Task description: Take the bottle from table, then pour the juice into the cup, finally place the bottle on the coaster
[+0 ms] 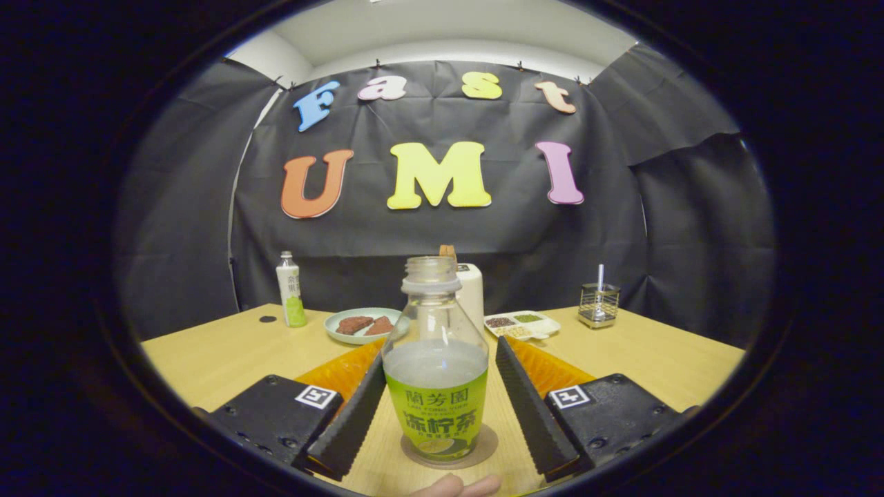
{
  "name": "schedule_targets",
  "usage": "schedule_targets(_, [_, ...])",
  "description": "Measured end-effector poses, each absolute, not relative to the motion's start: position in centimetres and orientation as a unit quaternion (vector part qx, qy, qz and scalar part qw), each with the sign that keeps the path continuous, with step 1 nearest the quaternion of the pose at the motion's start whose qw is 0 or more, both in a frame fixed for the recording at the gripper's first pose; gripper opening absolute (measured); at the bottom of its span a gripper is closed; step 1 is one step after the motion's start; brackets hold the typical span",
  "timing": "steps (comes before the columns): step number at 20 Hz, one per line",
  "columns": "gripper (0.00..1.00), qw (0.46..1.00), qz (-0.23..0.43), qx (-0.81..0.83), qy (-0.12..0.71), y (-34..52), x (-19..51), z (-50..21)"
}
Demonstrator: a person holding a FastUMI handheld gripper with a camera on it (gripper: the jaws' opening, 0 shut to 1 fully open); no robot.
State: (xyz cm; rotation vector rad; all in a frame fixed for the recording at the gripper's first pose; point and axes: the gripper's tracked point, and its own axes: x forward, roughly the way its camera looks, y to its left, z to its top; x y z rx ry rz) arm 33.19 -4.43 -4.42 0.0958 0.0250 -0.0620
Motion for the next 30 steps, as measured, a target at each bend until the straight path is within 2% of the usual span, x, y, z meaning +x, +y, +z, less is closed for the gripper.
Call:
schedule_targets(2, [0.99,0.998,-0.023,0.054,0.018,-4.2,33.1,-4.7])
schedule_targets(10, [1.0,0.998,-0.024,0.04,0.034,-3.7,30.8,-4.3])
schedule_targets(18, [1.0,0.999,-0.007,0.039,0.021,-1.7,25.4,-1.9])
schedule_targets(23, [1.0,0.999,-0.02,0.019,0.025,-2.8,21.0,-2.0])
schedule_targets(30, [1.0,0.999,-0.011,0.011,-0.03,-3.9,13.6,2.1])
